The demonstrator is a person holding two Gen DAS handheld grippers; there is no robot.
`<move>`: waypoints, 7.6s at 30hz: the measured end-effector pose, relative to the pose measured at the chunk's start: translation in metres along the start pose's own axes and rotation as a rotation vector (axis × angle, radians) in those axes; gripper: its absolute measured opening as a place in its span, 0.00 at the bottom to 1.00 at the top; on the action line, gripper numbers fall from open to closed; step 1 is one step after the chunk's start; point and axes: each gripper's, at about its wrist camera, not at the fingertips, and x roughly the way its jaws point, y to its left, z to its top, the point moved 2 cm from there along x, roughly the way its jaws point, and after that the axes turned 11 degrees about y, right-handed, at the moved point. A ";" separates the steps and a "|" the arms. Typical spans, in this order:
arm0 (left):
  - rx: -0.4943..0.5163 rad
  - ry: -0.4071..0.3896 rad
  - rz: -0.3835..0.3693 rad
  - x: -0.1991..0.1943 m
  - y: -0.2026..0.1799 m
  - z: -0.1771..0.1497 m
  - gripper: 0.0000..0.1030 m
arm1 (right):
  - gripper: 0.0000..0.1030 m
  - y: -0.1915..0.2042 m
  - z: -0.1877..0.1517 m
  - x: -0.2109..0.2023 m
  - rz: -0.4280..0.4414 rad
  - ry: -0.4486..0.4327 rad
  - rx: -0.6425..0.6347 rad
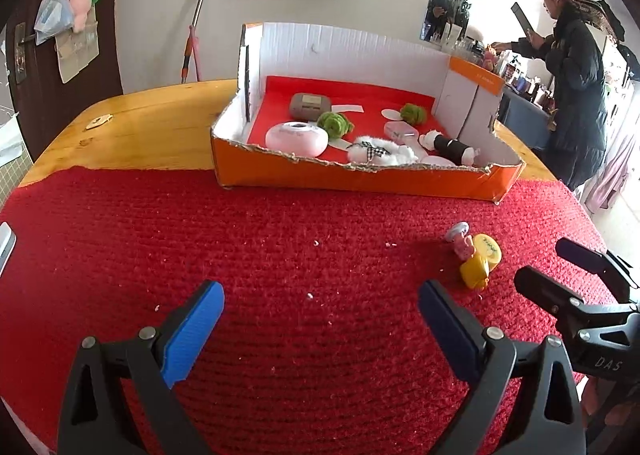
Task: Organize objects
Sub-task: 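Withdraw both open tools from the box back over the table, then move the left tool toward the doll figurine and the right tool toward the yellow lid, then close the left tool on the doll figurine while the right tool grasps the yellow lid, then carry the doll and yellow lid over the orange box with both tools, then lower and open the left tool on the doll while the right tool releases the lid, then withdraw both open tools from the box back over the table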
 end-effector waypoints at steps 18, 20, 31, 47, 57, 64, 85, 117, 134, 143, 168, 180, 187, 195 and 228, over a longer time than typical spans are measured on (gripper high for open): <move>0.042 0.065 -0.078 0.012 -0.026 0.007 0.97 | 0.93 -0.015 0.003 0.003 -0.009 0.039 -0.009; 0.050 0.082 -0.086 0.016 -0.035 0.008 0.97 | 0.93 -0.021 0.004 0.000 -0.018 0.035 -0.005; 0.127 0.104 -0.023 0.033 -0.068 0.013 0.97 | 0.93 -0.060 0.004 -0.006 0.003 0.039 0.065; 0.146 0.069 0.005 0.025 -0.025 0.029 0.95 | 0.93 -0.015 0.017 0.019 0.076 0.082 -0.125; 0.345 0.073 0.012 0.038 -0.054 0.039 0.67 | 0.88 -0.001 0.024 0.028 0.100 0.090 -0.183; 0.398 0.078 -0.044 0.043 -0.063 0.042 0.53 | 0.72 0.010 0.025 0.033 0.090 0.104 -0.223; 0.316 0.046 -0.242 0.021 -0.046 0.036 0.22 | 0.29 0.025 0.023 0.021 0.163 0.069 -0.247; 0.208 -0.035 -0.242 -0.030 -0.032 0.109 0.22 | 0.29 0.035 0.098 -0.032 0.160 -0.034 -0.258; 0.146 0.162 -0.197 0.063 -0.018 0.178 0.22 | 0.29 0.016 0.185 0.057 0.093 0.134 -0.158; 0.114 0.218 -0.200 0.095 -0.018 0.193 0.22 | 0.29 0.004 0.216 0.097 0.125 0.251 -0.075; 0.038 0.291 -0.180 0.133 -0.018 0.200 0.22 | 0.29 -0.009 0.237 0.150 0.136 0.421 0.038; 0.027 0.299 -0.182 0.134 -0.016 0.197 0.23 | 0.29 -0.012 0.229 0.146 0.102 0.430 0.010; 0.034 0.301 -0.171 0.132 -0.011 0.198 0.23 | 0.29 -0.013 0.226 0.144 0.104 0.434 0.015; 0.029 0.304 -0.174 0.132 -0.022 0.206 0.26 | 0.31 -0.019 0.226 0.139 0.105 0.437 0.012; 0.098 0.112 -0.119 0.057 -0.024 0.182 0.49 | 0.54 -0.020 0.236 0.086 0.130 0.338 0.071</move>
